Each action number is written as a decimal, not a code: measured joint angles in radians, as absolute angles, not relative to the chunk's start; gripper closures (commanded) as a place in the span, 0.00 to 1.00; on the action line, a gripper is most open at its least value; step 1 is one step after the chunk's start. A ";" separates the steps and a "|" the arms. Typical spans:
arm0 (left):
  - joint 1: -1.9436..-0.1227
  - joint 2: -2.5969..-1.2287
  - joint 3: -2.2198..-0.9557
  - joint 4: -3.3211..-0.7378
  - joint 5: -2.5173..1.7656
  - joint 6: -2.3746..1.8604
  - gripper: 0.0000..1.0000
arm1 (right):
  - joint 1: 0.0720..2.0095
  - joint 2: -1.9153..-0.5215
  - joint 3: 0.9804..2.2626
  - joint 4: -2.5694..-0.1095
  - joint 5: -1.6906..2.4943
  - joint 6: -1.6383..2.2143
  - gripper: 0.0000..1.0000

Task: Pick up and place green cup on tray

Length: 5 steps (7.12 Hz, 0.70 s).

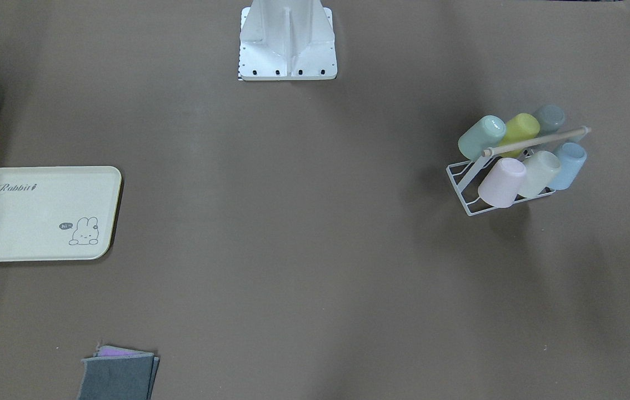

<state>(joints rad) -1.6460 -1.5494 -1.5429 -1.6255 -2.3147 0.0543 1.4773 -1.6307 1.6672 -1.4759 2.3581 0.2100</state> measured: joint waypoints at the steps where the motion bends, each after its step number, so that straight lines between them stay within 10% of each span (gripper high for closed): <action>1: -1.646 -1.550 -1.543 -1.625 -2.315 0.054 0.02 | 1.463 -1.625 1.672 -1.476 2.359 0.243 0.01; 5: -1.646 -1.551 -1.543 -1.629 -2.315 0.054 0.02 | 1.441 -1.620 1.674 -1.474 2.356 0.282 0.01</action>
<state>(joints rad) -1.6459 -1.5509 -1.5431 -1.6286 -2.3148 0.0537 1.4414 -1.6200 1.6743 -1.4745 2.3560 0.2821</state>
